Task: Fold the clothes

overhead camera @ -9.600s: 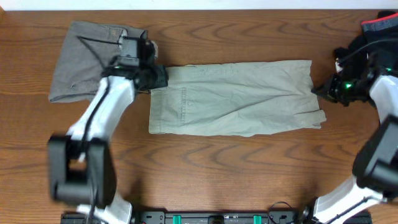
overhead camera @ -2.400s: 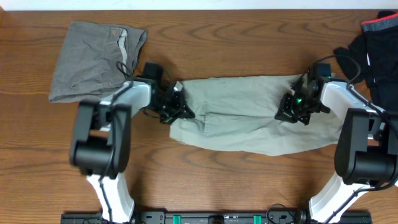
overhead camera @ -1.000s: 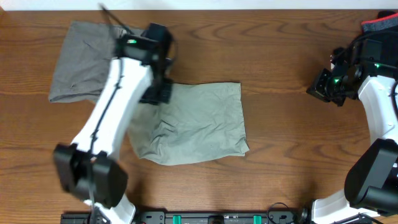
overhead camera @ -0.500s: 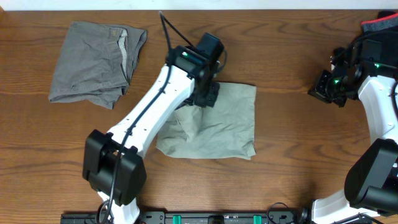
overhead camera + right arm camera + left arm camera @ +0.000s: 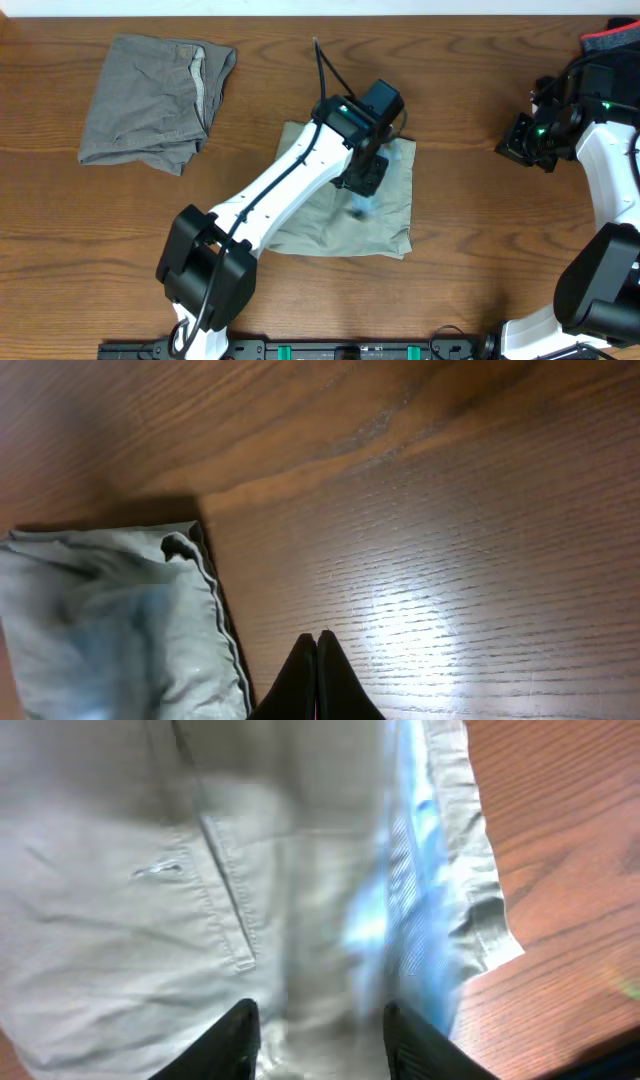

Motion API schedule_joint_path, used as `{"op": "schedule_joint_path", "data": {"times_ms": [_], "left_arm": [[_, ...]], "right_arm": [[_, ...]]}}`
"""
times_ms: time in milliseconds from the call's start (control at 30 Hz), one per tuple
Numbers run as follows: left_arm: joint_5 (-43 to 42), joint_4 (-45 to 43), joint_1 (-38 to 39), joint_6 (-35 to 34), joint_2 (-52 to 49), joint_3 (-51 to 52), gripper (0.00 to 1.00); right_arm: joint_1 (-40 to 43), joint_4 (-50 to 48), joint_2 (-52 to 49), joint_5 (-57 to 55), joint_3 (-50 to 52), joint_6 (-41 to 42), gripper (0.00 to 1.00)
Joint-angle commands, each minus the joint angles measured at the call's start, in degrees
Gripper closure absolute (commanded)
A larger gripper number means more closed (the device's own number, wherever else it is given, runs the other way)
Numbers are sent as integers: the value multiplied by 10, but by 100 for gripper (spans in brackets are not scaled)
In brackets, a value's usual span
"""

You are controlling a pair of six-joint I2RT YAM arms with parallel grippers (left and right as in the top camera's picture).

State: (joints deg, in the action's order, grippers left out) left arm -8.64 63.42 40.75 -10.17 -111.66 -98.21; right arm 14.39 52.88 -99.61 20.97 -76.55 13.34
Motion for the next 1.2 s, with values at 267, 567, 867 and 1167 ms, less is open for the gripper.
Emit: {"op": "schedule_joint_path", "data": {"times_ms": [267, 567, 867, 1167], "left_arm": [[9, 10, -15, 18, 5, -12, 53], [52, 92, -128, 19, 12, -11, 46], [13, 96, -257, 20, 12, -11, 41], [13, 89, -290, 20, 12, -11, 41]], "right_arm": [[-6, 13, 3, -2, -4, -36, 99], [-144, 45, -4, 89, 12, -191, 92], [-302, -44, -73, -28, 64, -135, 68], [-303, -69, -140, -21, 66, -138, 58]]}}
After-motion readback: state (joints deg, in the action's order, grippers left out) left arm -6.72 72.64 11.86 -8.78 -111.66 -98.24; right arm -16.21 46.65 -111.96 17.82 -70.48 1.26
